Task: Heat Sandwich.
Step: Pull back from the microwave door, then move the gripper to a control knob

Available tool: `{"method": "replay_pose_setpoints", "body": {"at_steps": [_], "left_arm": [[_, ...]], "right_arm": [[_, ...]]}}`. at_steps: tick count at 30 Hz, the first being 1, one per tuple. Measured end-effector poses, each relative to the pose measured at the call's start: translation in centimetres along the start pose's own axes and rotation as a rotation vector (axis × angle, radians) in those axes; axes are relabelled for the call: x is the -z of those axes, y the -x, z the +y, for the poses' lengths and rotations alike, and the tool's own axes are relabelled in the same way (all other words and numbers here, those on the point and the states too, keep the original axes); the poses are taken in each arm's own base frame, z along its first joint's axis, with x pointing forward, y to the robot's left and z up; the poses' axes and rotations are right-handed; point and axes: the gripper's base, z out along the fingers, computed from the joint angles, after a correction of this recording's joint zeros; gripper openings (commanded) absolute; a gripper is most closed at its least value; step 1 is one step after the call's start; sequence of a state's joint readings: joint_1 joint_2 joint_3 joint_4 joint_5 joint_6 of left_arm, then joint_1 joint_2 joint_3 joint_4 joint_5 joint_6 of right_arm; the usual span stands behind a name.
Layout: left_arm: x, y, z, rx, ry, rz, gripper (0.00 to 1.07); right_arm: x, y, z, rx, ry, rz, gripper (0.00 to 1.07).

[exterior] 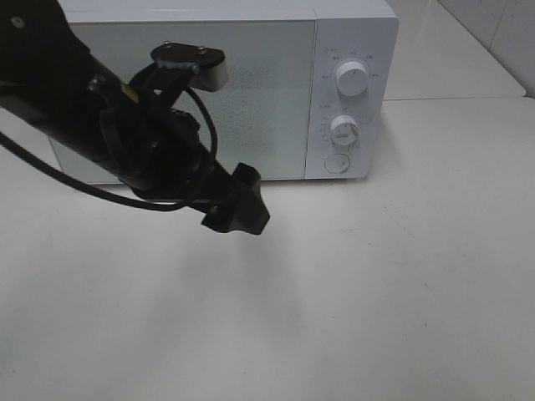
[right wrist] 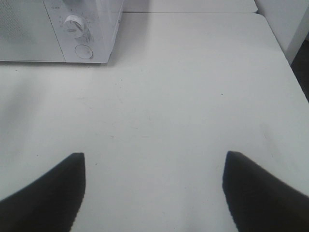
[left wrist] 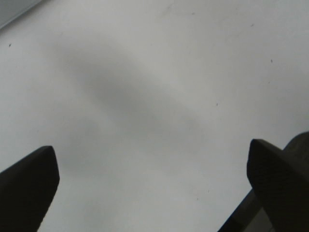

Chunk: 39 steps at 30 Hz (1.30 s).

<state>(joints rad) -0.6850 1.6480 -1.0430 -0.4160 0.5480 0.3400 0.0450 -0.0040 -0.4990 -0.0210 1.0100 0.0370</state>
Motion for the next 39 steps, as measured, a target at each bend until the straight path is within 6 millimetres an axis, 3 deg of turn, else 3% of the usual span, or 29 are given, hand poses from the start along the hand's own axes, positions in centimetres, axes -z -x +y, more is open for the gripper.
{"method": "replay_pose_setpoints", "body": {"at_steps": [4, 9, 23, 32, 39], "left_arm": [[1.1, -0.5, 1.5, 0.045, -0.001, 0.055, 0.99], [4.5, -1.8, 5.1, 0.16, 0.013, 0.132, 0.99], [11.7, -4.8, 10.4, 0.339, 0.16, 0.158, 0.99], [15.8, -7.6, 12.3, 0.501, 0.344, 0.14, 0.99], [17.5, -9.9, 11.6, 0.569, 0.403, 0.104, 0.99]], "right_arm": [[0.0, 0.0, 0.0, 0.0, 0.0, 0.0, 0.74], [0.0, 0.0, 0.0, 0.0, 0.0, 0.0, 0.74], [0.0, 0.0, 0.0, 0.0, 0.0, 0.0, 0.74], [0.0, 0.0, 0.0, 0.0, 0.0, 0.0, 0.74], [0.0, 0.0, 0.0, 0.0, 0.0, 0.0, 0.74]]}}
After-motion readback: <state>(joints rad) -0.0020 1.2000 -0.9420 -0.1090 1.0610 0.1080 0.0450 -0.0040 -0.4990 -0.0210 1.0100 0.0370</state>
